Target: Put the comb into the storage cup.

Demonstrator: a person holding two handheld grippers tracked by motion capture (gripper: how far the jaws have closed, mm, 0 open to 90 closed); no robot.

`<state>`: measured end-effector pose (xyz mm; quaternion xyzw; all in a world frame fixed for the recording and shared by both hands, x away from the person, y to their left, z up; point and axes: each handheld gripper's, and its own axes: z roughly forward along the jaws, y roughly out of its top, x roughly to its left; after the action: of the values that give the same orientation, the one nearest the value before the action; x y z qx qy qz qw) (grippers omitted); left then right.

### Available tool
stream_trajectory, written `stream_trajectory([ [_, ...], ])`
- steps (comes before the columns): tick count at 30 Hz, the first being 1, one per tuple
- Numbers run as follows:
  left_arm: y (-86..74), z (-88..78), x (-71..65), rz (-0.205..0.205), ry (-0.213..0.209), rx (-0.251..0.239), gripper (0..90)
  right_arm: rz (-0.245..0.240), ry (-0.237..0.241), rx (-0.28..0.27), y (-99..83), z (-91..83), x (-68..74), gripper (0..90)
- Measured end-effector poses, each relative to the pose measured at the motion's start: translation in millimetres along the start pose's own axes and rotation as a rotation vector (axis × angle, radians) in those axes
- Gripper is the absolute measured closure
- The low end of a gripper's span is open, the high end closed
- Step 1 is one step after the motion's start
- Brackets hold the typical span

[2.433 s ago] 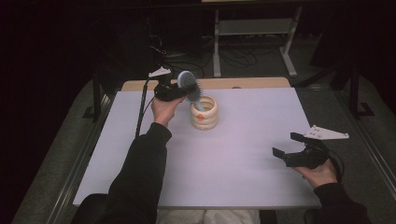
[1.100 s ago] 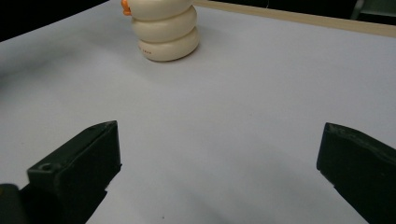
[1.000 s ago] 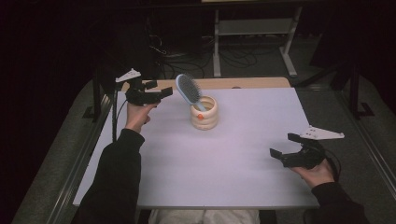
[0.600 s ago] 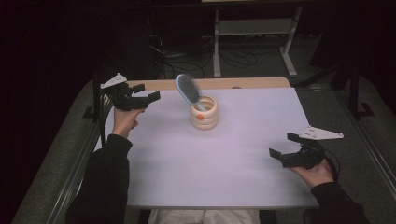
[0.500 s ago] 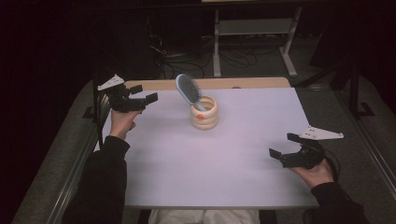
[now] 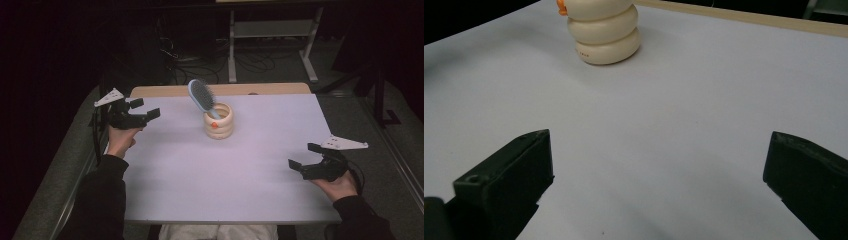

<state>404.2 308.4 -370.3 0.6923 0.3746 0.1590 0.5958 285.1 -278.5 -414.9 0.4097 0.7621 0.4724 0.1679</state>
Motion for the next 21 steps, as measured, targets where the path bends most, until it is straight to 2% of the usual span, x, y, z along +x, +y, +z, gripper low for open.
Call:
stream_trajectory([
  [8,-10.7,-15.5,3.2,-0.01,0.007,-0.007,0.0,-0.002,-0.003,0.0,-0.3,-0.4,0.1,0.0],
  [11,-13.5,-21.4,3.1,-0.016,0.004,-0.024,0.0,-0.002,-0.003,-0.001,-0.5,-0.9,0.0,0.0],
  [21,-25.3,-40.2,3.2,-0.005,0.014,-0.036,0.0,-0.002,-0.005,0.002,-0.7,-0.6,0.3,0.0],
])
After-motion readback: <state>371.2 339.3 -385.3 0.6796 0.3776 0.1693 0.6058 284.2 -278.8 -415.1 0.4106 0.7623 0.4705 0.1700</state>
